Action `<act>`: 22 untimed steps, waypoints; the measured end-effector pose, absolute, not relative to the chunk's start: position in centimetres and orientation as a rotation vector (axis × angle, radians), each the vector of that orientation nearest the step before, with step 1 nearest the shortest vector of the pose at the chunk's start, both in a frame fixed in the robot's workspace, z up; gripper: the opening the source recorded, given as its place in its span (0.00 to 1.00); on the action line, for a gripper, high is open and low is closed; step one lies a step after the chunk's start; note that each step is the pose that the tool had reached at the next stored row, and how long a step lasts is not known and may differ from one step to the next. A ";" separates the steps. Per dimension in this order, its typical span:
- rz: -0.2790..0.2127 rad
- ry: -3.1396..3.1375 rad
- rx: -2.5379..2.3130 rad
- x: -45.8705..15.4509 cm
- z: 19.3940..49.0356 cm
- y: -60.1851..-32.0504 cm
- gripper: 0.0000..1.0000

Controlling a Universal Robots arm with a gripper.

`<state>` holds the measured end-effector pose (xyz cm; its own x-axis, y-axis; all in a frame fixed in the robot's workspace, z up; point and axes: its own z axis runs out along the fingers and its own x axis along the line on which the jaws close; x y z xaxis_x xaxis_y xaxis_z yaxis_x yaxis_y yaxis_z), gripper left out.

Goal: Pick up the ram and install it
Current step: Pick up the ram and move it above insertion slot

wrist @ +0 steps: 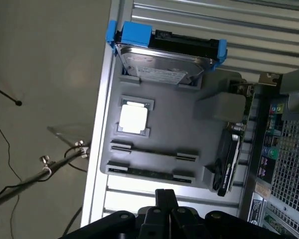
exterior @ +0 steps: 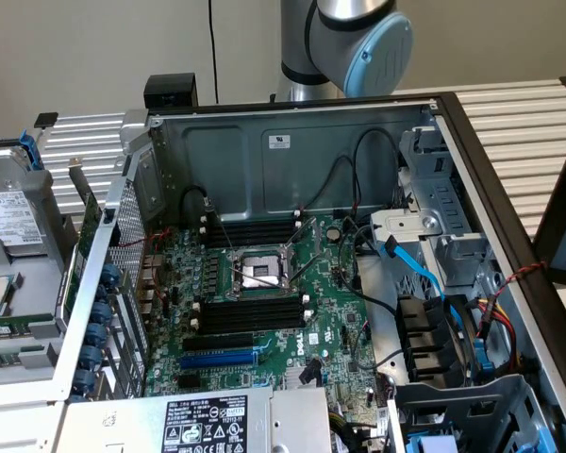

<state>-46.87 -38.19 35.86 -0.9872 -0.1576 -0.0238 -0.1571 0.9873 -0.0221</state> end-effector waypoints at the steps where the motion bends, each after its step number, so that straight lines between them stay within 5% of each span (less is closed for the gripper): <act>1: -0.031 3.104 -0.274 -46.9 35.9 -38.2 0.10; 22: -0.023 2.992 -0.857 -46.9 35.9 -38.2 0.10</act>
<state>-46.87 -38.19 35.86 -0.8479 -0.5296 -0.0238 -0.5292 0.8482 -0.0221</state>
